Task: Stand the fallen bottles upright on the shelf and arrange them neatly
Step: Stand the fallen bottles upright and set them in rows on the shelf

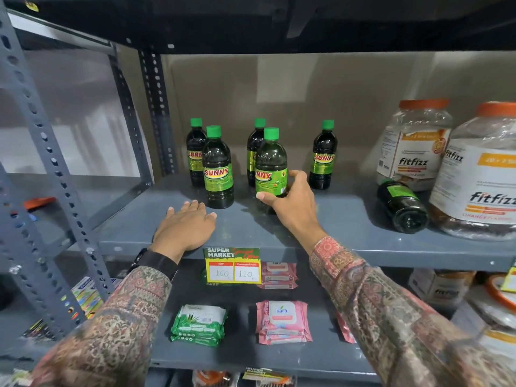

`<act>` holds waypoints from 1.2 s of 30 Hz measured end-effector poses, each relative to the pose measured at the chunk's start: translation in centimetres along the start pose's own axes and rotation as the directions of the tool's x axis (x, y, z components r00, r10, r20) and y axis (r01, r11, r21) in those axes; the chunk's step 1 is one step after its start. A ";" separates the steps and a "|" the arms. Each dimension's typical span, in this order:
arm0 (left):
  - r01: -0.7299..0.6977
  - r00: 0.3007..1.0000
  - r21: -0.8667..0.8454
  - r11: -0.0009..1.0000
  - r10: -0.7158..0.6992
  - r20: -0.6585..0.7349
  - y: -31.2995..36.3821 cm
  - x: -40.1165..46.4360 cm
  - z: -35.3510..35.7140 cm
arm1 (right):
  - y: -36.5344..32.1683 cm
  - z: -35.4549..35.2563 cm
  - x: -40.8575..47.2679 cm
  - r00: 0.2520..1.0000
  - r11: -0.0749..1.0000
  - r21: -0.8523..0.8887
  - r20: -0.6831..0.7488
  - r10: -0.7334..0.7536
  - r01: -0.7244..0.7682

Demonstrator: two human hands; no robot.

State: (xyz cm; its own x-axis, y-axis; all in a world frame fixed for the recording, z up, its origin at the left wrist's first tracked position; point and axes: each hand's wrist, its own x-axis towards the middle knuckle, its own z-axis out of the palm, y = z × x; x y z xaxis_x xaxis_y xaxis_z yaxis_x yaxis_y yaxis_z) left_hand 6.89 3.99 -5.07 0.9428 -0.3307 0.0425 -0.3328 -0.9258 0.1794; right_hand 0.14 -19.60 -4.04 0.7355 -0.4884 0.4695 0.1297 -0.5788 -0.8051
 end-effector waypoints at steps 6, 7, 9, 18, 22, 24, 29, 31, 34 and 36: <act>-0.001 1.000 0.004 1.000 0.001 -0.001 0.1 0.0 0.0 | 0.5 0.0 0.2 0.998 0.999 -0.046 0.063 -0.009 0.012; -0.001 1.000 0.006 1.000 0.001 -0.001 0.0 0.0 0.0 | 0.4 0.0 0.1 0.998 0.999 -0.037 0.066 -0.010 0.013; 0.000 1.000 0.009 1.000 0.000 0.002 0.1 0.1 0.0 | 0.1 0.0 0.0 0.999 0.999 -0.051 0.037 -0.013 0.015; 0.001 1.000 0.025 1.000 -0.002 0.012 -0.1 0.2 0.0 | 0.0 0.3 0.0 0.997 0.983 -0.178 0.078 -0.025 0.039; 0.003 1.000 0.019 1.000 -0.003 0.011 -0.1 0.2 0.0 | -0.2 0.3 -0.2 0.992 0.987 -0.160 0.129 -0.002 0.023; 0.002 1.000 0.012 1.000 -0.003 0.019 0.0 0.1 -0.1 | -0.4 0.0 -0.3 0.987 0.993 -0.117 0.162 0.026 -0.007; 0.003 1.000 -0.004 1.000 -0.002 0.016 -0.1 0.0 -0.2 | -0.6 -3.5 0.8 0.993 0.967 -0.254 0.113 0.013 0.016; 0.003 1.000 -0.006 1.000 -0.002 0.018 0.0 0.0 -0.2 | -0.1 -5.9 1.7 1.000 0.873 -0.487 0.019 -0.017 0.024; 0.006 1.000 -0.008 1.000 -0.006 0.016 0.0 0.0 -0.2 | 0.2 -10.0 3.0 0.995 0.613 -0.783 -0.080 0.064 -0.102; 0.004 1.000 -0.009 1.000 -0.004 0.016 0.0 -0.1 -0.2 | 0.6 -12.7 3.5 0.986 0.416 -0.897 -0.107 0.130 -0.152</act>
State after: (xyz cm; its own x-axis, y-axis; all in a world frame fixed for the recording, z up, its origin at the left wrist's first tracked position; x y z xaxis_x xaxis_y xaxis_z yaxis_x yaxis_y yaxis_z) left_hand 6.78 4.06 -4.86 0.9437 -0.3296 0.0264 -0.3285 -0.9255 0.1886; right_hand -5.62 -29.95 1.74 0.6706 -0.6266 0.3970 -0.6543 -0.7518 -0.0815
